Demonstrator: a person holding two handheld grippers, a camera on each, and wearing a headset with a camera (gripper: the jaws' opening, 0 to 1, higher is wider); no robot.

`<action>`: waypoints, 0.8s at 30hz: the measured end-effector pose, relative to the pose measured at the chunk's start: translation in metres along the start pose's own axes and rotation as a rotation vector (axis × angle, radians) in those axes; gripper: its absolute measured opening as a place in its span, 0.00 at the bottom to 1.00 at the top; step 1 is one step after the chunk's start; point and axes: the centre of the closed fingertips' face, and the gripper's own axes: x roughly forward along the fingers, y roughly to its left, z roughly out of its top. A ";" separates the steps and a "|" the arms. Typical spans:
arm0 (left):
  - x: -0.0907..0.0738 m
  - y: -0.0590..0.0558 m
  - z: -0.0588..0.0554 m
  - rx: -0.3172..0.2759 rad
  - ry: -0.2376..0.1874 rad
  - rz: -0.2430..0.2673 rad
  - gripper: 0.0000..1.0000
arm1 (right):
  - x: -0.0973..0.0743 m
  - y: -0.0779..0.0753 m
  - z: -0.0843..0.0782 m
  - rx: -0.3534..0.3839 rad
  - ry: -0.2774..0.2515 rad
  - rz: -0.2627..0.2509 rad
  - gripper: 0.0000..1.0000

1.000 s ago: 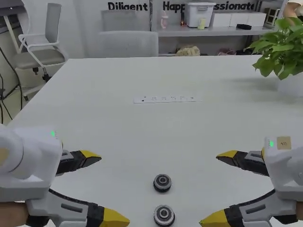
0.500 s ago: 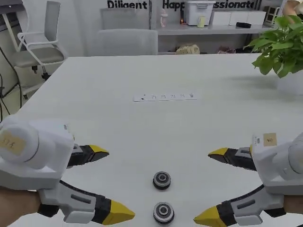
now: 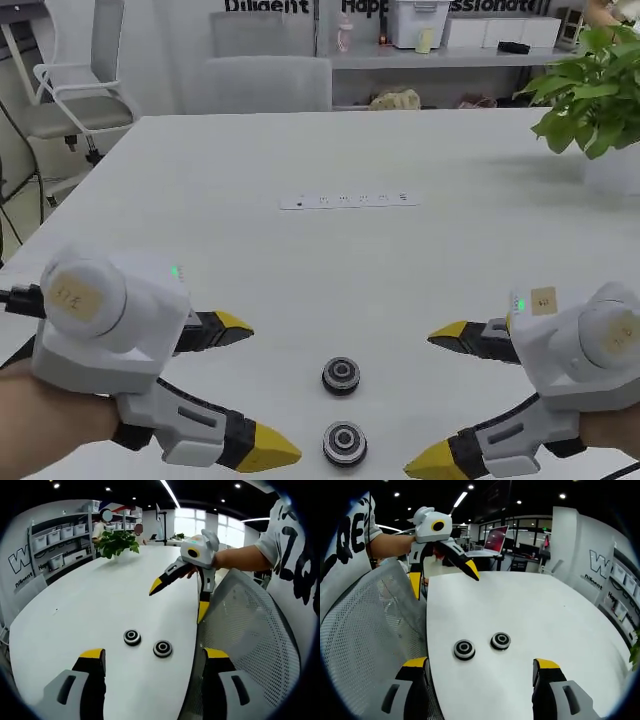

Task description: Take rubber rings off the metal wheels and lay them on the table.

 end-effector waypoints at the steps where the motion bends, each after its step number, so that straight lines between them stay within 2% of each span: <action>1: 0.001 0.000 0.000 0.001 0.001 -0.003 0.75 | 0.001 0.000 -0.001 -0.001 0.003 0.003 0.84; 6: 0.007 0.001 -0.003 0.012 0.012 -0.014 0.73 | 0.002 0.000 -0.003 -0.002 0.011 0.014 0.82; 10: 0.010 0.002 -0.003 0.029 0.008 -0.023 0.65 | 0.004 0.000 -0.003 -0.003 0.015 0.025 0.81; 17: 0.018 0.003 -0.005 0.034 0.010 -0.040 0.59 | 0.012 0.001 -0.006 -0.011 0.023 0.055 0.75; 24: 0.026 0.001 -0.012 0.032 0.036 -0.062 0.57 | 0.020 0.004 -0.010 -0.031 0.045 0.093 0.69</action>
